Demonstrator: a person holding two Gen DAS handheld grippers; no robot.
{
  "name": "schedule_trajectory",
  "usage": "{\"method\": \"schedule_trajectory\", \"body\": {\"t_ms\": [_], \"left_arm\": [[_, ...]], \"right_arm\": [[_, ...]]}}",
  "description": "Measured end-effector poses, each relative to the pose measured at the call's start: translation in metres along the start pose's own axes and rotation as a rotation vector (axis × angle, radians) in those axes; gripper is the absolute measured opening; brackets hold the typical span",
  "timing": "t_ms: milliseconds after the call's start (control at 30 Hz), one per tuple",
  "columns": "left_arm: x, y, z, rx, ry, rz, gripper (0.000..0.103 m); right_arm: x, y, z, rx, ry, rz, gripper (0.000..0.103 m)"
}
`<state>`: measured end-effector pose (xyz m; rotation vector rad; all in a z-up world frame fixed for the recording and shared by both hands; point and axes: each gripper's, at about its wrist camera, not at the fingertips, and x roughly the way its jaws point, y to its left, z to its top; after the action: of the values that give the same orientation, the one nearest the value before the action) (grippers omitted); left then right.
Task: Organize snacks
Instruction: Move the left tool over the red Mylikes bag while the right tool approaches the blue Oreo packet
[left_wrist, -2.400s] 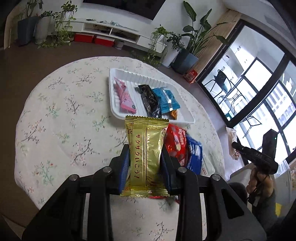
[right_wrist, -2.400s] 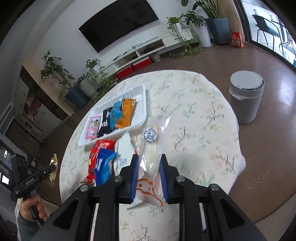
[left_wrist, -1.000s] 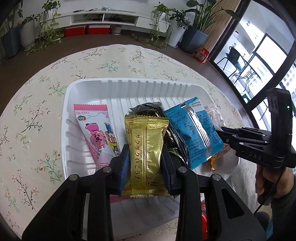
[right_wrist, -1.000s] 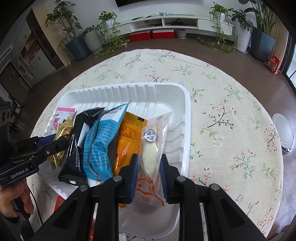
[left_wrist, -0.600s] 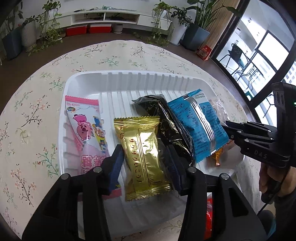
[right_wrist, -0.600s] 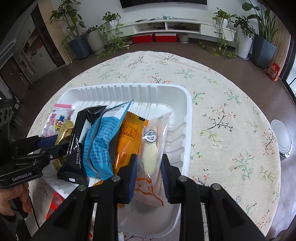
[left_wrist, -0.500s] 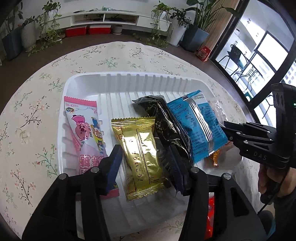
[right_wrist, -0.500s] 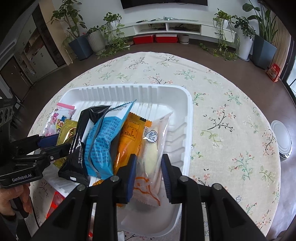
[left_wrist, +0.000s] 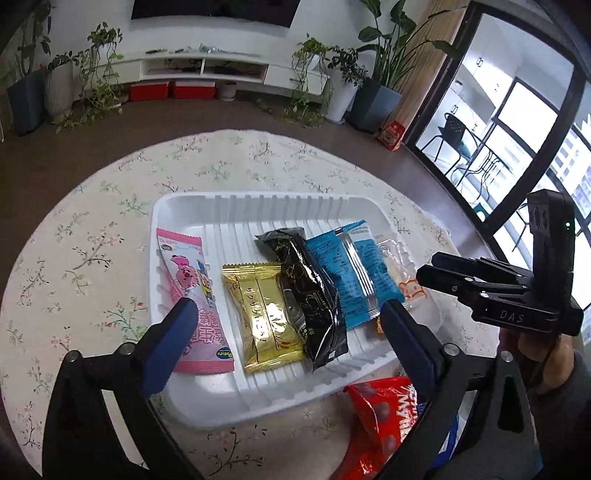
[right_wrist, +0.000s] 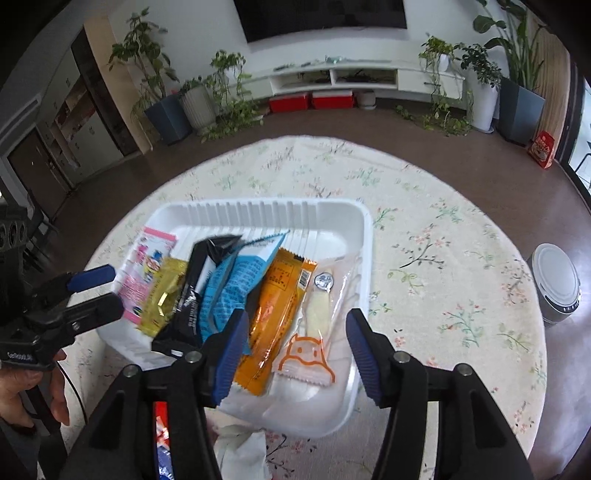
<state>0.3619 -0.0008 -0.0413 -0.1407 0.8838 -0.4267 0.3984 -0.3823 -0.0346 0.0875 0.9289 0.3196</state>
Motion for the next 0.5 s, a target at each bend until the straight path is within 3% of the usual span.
{"method": "schedule_trajectory", "body": {"t_ms": [67, 200, 400, 500], "left_arm": [[-0.023, -0.002, -0.008, 0.031, -0.066, 0.012, 0.103], [-0.064, -0.013, -0.032, 0.104, -0.141, 0.079, 0.103], [-0.120, -0.022, -0.086, 0.103, -0.281, 0.176, 0.103], [-0.135, -0.016, -0.110, 0.031, -0.256, 0.221, 0.103]], "right_arm": [[-0.021, -0.002, -0.005, 0.022, -0.053, 0.020, 0.071], [-0.065, 0.004, -0.028, 0.033, -0.136, 0.045, 0.075], [-0.118, 0.032, -0.087, 0.020, -0.213, 0.058, 0.080], [-0.128, 0.048, -0.116, 0.011, -0.211, 0.056, 0.080]]}}
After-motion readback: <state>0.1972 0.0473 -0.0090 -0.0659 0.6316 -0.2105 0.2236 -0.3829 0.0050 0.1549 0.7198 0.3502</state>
